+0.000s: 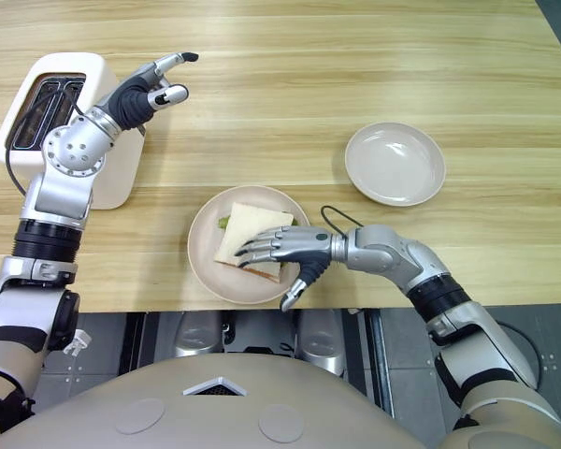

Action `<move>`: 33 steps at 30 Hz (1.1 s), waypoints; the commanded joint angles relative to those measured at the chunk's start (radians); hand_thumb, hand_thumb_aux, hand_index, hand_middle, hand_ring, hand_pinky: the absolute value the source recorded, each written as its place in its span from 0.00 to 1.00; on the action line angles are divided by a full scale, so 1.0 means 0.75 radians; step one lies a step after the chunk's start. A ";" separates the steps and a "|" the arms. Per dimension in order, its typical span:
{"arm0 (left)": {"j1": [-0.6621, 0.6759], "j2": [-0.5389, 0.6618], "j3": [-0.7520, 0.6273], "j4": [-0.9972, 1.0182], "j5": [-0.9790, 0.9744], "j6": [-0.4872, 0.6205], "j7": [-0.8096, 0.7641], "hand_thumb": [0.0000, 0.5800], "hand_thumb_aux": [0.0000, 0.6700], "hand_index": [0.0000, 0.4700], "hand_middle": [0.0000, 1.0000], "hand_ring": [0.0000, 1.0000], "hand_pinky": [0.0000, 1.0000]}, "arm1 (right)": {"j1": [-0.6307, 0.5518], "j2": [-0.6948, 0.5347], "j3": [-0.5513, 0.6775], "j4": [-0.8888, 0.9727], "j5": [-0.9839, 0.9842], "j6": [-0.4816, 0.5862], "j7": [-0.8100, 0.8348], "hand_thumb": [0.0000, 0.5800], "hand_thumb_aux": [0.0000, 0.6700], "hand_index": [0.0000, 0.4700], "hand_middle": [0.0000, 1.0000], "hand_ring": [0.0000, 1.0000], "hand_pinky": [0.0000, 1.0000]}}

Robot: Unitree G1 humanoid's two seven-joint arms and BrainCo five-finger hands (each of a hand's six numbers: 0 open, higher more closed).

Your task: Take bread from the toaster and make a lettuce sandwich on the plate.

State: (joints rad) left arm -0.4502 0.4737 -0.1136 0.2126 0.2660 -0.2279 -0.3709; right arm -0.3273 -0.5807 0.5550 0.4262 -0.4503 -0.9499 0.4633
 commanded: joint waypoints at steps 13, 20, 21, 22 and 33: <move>0.228 -0.099 0.036 -0.226 -0.126 0.031 0.031 0.00 0.00 0.00 1.00 1.00 1.00 | -0.279 0.244 -0.295 0.621 0.361 -0.061 -0.120 0.00 0.00 0.00 0.00 0.00 0.00; 0.292 -0.148 0.027 -0.286 -0.239 0.010 -0.019 1.00 1.00 0.98 1.00 1.00 1.00 | -0.245 0.378 -0.560 0.262 1.172 0.124 0.274 0.98 0.85 0.83 1.00 1.00 1.00; 0.302 -0.163 0.030 -0.306 -0.279 0.018 -0.031 1.00 1.00 0.98 1.00 1.00 1.00 | -0.225 0.388 -0.578 0.196 1.251 0.185 0.323 1.00 1.00 0.98 1.00 1.00 1.00; 0.316 -0.184 0.036 -0.340 -0.338 0.037 -0.043 1.00 1.00 0.98 1.00 1.00 1.00 | -0.204 0.398 -0.597 0.133 1.321 0.251 0.363 1.00 1.00 0.98 1.00 1.00 1.00; 0.574 -0.138 -0.007 -0.655 -0.863 0.282 -0.442 1.00 1.00 0.98 1.00 1.00 1.00 | 0.280 0.169 -0.617 -0.404 1.619 0.966 0.858 1.00 1.00 0.98 1.00 1.00 1.00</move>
State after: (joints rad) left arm -0.0604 0.3455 -0.0881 -0.2649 -0.3203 -0.0510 -0.6131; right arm -0.1512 -0.4213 0.0696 0.1703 0.7630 -0.3058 1.0271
